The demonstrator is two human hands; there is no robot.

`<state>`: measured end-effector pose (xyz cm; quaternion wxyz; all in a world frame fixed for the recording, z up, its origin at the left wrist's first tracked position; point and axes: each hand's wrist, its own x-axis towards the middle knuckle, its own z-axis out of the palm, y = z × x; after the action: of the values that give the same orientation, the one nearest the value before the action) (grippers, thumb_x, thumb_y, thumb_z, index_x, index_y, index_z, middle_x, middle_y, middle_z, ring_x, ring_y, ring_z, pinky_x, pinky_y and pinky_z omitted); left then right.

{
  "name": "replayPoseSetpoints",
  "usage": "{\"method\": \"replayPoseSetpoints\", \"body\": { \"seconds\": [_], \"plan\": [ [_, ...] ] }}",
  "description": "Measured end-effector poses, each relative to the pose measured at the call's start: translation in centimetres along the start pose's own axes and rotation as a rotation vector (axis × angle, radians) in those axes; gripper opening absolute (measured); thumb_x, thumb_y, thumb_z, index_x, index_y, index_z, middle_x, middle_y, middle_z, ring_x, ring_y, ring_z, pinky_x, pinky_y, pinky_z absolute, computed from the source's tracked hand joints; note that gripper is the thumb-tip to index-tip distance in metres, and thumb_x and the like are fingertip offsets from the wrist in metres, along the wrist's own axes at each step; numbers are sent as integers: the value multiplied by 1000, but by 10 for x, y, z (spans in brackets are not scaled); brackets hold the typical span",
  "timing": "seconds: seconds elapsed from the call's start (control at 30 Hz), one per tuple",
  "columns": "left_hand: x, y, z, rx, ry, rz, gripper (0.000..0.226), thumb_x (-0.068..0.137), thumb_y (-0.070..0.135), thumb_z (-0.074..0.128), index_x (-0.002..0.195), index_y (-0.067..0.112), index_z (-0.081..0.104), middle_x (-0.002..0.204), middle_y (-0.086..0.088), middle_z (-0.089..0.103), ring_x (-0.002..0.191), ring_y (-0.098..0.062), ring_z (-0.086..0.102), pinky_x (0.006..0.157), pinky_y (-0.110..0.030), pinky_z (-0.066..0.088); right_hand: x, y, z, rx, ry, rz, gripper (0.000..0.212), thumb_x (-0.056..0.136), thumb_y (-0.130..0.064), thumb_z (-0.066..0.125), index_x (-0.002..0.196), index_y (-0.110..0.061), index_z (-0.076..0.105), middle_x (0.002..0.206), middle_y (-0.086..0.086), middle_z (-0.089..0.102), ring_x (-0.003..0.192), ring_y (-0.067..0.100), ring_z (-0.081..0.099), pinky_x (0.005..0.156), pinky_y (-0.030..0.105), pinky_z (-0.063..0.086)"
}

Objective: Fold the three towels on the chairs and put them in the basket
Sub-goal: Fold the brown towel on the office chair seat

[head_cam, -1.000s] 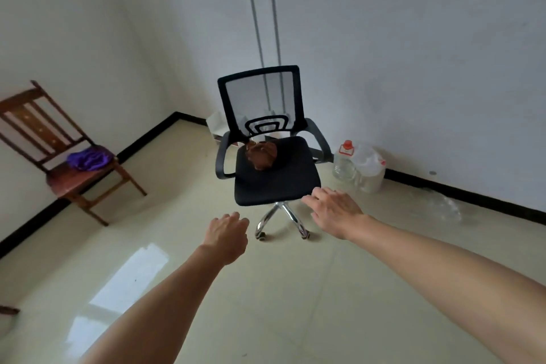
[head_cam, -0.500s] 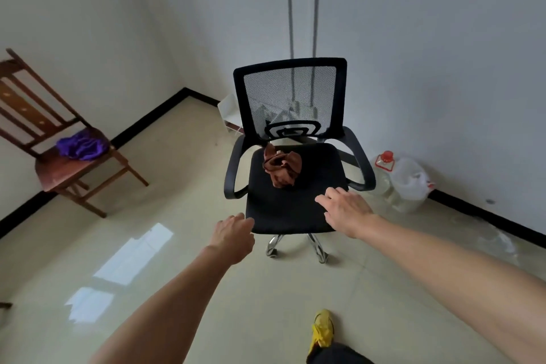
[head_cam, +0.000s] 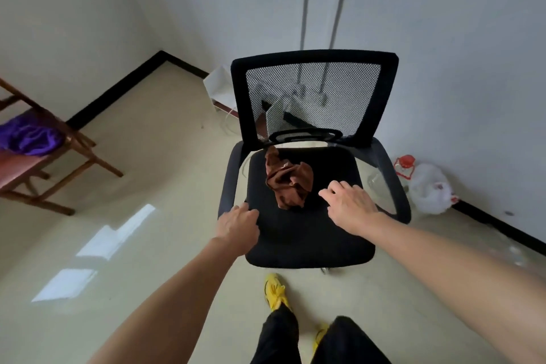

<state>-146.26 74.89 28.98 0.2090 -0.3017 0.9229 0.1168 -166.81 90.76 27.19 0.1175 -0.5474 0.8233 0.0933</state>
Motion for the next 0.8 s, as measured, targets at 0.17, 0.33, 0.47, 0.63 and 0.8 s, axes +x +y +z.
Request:
{"method": "replayPoseSetpoints", "body": {
  "seconds": [0.17,0.33,0.47,0.63,0.8],
  "plan": [
    [76,-10,12,-54,-93,11,29,95,27,42,118,18,56,119,-4,53,111,-25,53,82,-37,45,45,10,28,62,-107,64,33,93,-22,47,126,-20,49,118,4,51,104,24,52,83,36,45],
    [144,-12,36,-222,-136,-51,30,93,28,45,119,15,55,120,-7,55,109,-28,54,79,-37,44,89,25,65,85,-166,52,37,93,-24,49,129,-20,48,123,4,51,109,25,52,87,37,45],
    [180,-13,60,-339,-164,-150,35,92,28,49,123,12,53,122,-11,56,112,-32,54,84,-38,46,132,36,91,137,-212,96,39,93,-25,51,131,-19,47,124,6,50,111,26,52,86,38,46],
    [227,-16,92,-594,-71,-351,47,93,31,53,135,11,45,129,-14,56,118,-34,53,91,-38,44,190,42,125,239,-171,147,50,92,-29,54,139,-22,37,129,8,47,113,29,52,83,40,47],
    [274,-6,124,-1162,14,-599,43,88,27,67,125,7,56,104,-5,63,79,-16,61,61,-11,48,237,45,169,381,-124,177,66,88,-29,61,146,-30,30,142,6,40,122,31,47,88,42,48]
  ]
}}
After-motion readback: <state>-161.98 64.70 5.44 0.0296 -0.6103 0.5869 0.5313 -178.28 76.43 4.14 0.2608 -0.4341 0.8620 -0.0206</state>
